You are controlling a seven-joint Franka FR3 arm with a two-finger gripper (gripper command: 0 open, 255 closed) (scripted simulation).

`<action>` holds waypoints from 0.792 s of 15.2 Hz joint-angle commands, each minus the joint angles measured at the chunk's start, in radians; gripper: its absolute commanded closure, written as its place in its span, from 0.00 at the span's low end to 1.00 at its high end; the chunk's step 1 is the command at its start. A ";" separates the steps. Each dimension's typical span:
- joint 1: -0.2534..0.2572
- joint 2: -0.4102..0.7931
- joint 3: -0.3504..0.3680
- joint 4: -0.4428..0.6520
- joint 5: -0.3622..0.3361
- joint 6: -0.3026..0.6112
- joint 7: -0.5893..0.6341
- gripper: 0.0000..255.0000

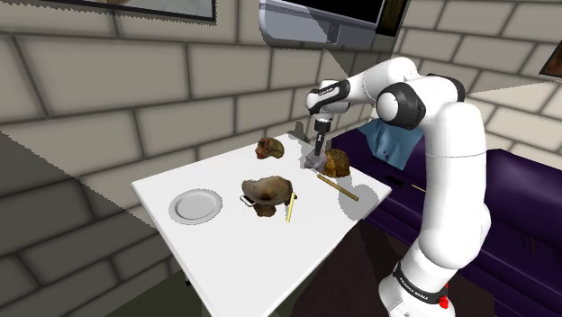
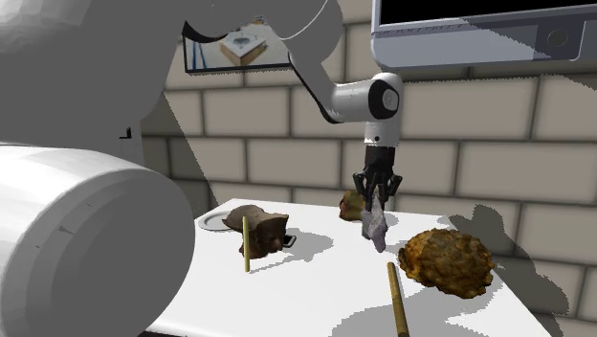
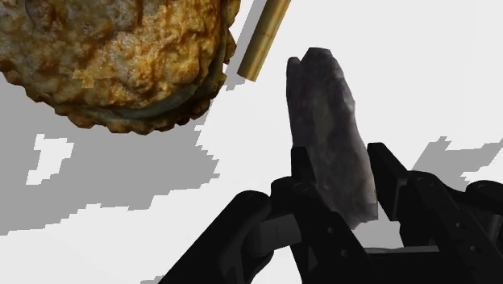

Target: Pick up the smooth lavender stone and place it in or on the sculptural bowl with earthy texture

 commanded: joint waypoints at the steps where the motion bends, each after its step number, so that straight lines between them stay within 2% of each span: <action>1: 0.000 -0.012 -0.003 0.012 -0.005 -0.023 0.002 1.00; 12: 0.003 -0.061 -0.014 0.093 -0.028 -0.149 0.016 1.00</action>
